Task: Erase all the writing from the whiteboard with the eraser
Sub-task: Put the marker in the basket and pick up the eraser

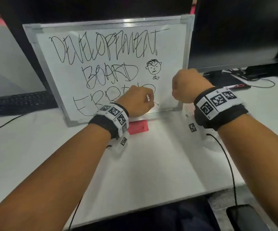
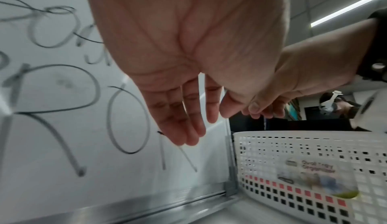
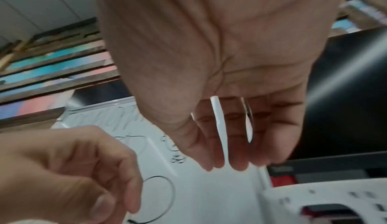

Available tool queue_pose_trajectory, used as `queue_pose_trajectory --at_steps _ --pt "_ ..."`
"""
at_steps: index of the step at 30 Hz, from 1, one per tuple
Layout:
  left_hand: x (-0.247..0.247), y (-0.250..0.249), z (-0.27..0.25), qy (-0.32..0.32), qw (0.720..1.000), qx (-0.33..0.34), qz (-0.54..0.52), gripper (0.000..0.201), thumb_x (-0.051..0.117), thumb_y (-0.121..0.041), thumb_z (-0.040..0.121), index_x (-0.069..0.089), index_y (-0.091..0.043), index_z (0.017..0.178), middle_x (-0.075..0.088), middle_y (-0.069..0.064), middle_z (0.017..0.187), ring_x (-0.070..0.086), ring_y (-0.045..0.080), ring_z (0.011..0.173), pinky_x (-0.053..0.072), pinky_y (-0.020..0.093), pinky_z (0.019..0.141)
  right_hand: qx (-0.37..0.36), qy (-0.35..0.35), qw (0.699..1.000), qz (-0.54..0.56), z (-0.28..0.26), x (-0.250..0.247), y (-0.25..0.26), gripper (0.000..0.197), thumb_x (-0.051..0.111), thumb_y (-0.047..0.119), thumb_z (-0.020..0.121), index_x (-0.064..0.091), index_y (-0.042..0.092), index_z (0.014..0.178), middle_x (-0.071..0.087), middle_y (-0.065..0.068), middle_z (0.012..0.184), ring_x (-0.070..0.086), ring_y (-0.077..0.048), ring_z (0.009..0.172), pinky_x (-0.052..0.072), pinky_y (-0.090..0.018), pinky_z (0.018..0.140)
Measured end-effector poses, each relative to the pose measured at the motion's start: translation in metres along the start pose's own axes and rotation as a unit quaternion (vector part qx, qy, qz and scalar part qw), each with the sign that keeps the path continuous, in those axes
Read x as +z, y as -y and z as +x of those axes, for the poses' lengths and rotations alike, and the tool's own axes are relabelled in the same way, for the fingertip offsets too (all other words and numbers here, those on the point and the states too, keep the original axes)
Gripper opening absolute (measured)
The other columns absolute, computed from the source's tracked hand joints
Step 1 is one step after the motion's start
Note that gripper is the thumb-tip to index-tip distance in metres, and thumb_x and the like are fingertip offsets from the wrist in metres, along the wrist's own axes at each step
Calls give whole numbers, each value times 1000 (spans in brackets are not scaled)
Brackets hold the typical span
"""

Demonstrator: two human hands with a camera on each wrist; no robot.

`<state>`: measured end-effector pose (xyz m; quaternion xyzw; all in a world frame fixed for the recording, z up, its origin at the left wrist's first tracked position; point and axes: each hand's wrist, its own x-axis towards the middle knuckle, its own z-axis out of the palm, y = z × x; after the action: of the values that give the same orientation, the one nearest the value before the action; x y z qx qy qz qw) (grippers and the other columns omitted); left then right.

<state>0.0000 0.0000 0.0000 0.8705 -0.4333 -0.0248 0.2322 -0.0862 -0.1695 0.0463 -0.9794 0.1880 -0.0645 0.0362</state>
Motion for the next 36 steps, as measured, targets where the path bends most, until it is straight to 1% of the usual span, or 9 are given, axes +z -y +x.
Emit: queue_pose_trajectory --at_steps 5,7,11,15,20,28,31,34,36 --pt "16 -40 27 20 997 71 -14 32 57 -29 90 65 -24 120 71 -1 99 61 13 78 54 39 89 95 79 992 -35 -7 -15 -44 18 53 8 94 53 2 78 58 -8 73 56 -23 64 42 -30 52" --pt "23 -54 36 18 994 103 -14 40 58 -27 90 62 -23 130 69 3 112 58 13 78 52 35 92 108 96 989 -16 -5 -14 -53 2 57 7 95 55 7 94 61 -9 87 64 -29 81 54 -36 67" --pt "40 -78 60 33 987 156 11 49 59 -28 93 54 -24 142 59 8 134 57 20 106 44 35 102 157 166 973 -45 8 -10 -72 26 70 18 92 66 3 113 70 -13 109 68 -32 102 57 -42 93" --pt "57 -86 74 68 981 171 54 34 59 -32 94 68 -22 125 62 7 123 60 26 109 52 42 95 121 231 955 -140 14 3 -83 11 62 22 96 66 14 103 58 -3 82 60 -25 94 50 -35 87" --pt "65 -77 76 89 984 149 47 26 54 -34 91 74 -21 103 69 4 101 66 23 88 58 37 75 43 266 935 -230 10 16 -100 52 67 17 92 51 17 142 56 -5 141 49 -28 132 39 -38 109" --pt "69 -70 75 77 984 158 41 20 54 -29 95 71 -22 103 69 7 100 65 24 85 57 39 76 57 214 957 -187 10 29 -100 62 65 28 94 43 14 150 48 -9 151 42 -30 141 32 -42 118" --pt "71 -70 74 76 982 169 35 21 53 -26 97 70 -22 108 70 7 104 65 25 88 56 39 78 123 198 962 -144 9 24 -94 64 72 27 90 46 8 146 59 -12 138 55 -30 129 41 -40 109" --pt "71 -71 75 72 981 176 43 21 53 -25 95 69 -18 107 69 7 105 65 26 89 56 43 81 196 156 967 -49 8 6 -88 44 77 31 82 64 7 117 70 -11 93 69 -27 82 58 -39 77" --pt "72 -68 76 56 982 179 39 24 54 -22 95 69 -15 112 67 7 111 64 27 94 54 45 86 222 102 970 -7 7 -8 -85 47 80 29 76 61 8 114 67 -11 92 66 -28 76 54 -37 61"
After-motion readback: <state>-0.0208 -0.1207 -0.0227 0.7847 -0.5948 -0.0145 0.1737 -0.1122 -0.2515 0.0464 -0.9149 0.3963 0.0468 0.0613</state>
